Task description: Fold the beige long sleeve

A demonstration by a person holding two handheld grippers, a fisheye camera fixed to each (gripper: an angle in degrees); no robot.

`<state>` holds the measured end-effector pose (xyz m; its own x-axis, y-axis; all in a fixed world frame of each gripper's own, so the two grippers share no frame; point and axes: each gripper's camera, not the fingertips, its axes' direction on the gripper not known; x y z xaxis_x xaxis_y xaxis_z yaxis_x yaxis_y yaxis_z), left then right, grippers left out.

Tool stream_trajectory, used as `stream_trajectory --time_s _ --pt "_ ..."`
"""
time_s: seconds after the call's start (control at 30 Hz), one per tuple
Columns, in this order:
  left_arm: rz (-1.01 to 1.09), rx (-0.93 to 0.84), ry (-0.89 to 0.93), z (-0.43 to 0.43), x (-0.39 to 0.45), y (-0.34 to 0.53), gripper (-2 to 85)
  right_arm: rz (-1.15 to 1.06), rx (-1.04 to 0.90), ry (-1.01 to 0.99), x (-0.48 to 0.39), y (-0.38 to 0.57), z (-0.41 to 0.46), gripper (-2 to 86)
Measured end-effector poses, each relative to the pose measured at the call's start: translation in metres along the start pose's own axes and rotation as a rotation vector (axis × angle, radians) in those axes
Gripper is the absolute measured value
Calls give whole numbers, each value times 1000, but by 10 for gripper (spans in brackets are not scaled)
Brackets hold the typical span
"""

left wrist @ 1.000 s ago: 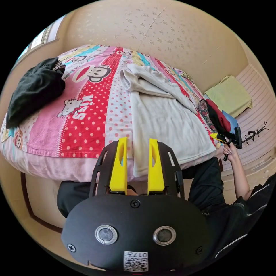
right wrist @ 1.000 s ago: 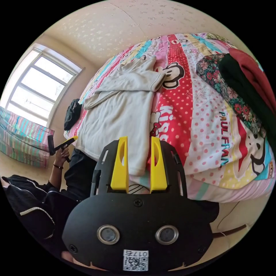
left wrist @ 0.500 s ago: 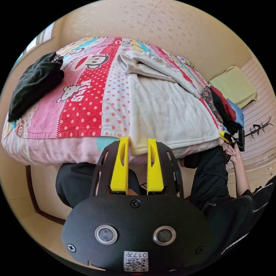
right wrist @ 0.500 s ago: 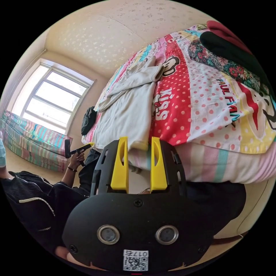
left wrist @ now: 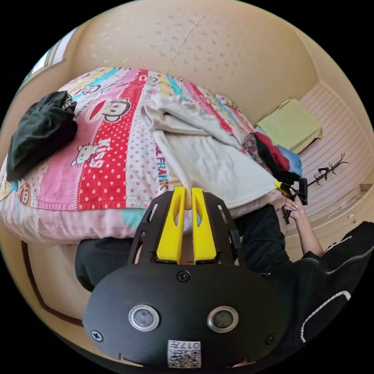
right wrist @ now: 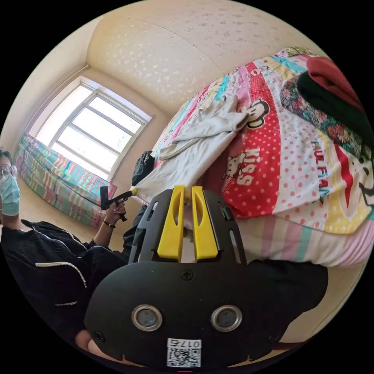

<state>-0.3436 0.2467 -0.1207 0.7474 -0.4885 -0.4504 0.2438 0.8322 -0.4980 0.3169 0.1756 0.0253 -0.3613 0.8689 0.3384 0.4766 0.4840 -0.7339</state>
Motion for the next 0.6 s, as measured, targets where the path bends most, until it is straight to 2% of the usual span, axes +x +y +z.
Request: stream_trajectory --time_s 0.07,0.17,0.23,0.33,0.47,0.57,0.6 --pt "30 42 -14 -32 10 -12 27 -101 -2 -41 -50 -30 -42 39" --pt "103 76 61 -94 32 -18 25 -196 2 -139 -112 -41 -110 37" --pt "177 24 116 -138 49 -3 25 -227 -3 -168 -145 -32 -150 36" --pt "139 -42 197 -171 57 25 28 -197 -18 -193 -183 -5 -195 36" --pt "78 -59 205 -157 58 30 33 -116 -55 -74 -180 -17 -186 36" --pt "62 -27 142 -121 47 -18 38 -64 38 -170 -138 -89 -162 38" --pt "0 17 143 -104 30 -45 40 -38 68 -178 -126 -107 -157 38"
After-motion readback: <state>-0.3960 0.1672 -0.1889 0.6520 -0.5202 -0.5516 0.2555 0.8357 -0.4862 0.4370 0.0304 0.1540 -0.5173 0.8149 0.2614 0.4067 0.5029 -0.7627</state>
